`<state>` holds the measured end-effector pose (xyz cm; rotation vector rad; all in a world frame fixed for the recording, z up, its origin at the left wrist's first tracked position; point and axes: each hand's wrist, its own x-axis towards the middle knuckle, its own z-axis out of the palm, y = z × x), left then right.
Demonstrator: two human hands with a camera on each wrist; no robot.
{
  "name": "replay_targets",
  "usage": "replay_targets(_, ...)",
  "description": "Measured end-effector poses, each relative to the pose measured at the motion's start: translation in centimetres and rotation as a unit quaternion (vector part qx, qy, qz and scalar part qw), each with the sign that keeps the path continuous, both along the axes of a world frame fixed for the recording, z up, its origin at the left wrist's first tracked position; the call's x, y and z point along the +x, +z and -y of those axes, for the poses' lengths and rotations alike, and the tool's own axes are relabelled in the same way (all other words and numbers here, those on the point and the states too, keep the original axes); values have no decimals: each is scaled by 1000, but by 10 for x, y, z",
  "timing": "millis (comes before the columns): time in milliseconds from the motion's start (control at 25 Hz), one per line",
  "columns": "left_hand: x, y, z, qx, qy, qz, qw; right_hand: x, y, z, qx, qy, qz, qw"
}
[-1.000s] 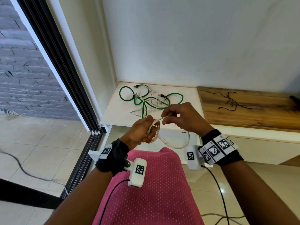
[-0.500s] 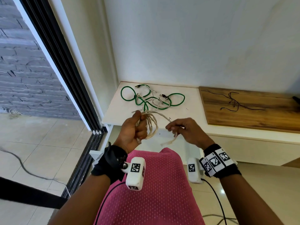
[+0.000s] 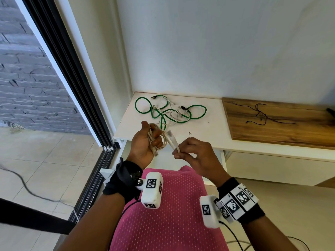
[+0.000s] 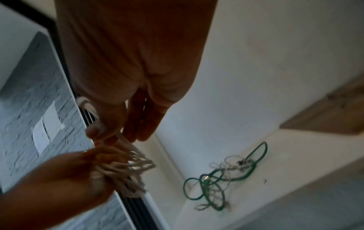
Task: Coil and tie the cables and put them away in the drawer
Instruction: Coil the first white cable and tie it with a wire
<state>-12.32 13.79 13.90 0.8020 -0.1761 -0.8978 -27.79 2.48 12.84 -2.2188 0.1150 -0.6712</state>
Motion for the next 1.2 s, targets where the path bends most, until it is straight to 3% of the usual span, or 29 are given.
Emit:
replay_targets(120,-18,6,7,93,-10,85,992,8,14,-19,151,-50,-60,985)
replay_targets(240,-33,4,7,160,-55,218,961,16,18,-18,194,-98,-66,974)
replay_targets(320,-36,-3,7,172,-69,260,948,20,17,-19,189,-135,-53,971)
replay_targets(360,-36,-6,7,171,-78,261,947,22,15,-21,158,-151,-42,975)
replay_targets(440,-34,-10,5,171,-110,255,945,23,9,-24,6,-190,-23,982)
replay_targets(520,-34,-8,2,177,-148,249,941,24,4,-17,-125,-219,-9,968)
replay_targets(600,-35,-5,0,188,-177,236,937,25,4,0,-117,-187,-11,975)
replay_targets(680,-36,-1,0,185,-205,193,942,22,10,16,-31,-57,-61,996)
replay_targets(760,-34,3,2,171,-222,140,950,22,14,24,71,93,-120,986)
replay_targets(840,-30,6,4,178,-226,111,951,22,10,28,58,136,-131,980)
replay_targets(1040,-26,4,13,201,-143,63,967,26,-9,27,-85,53,-59,993)
replay_targets(1200,-31,6,25,219,-73,100,968,30,-24,22,-112,-59,-38,991)
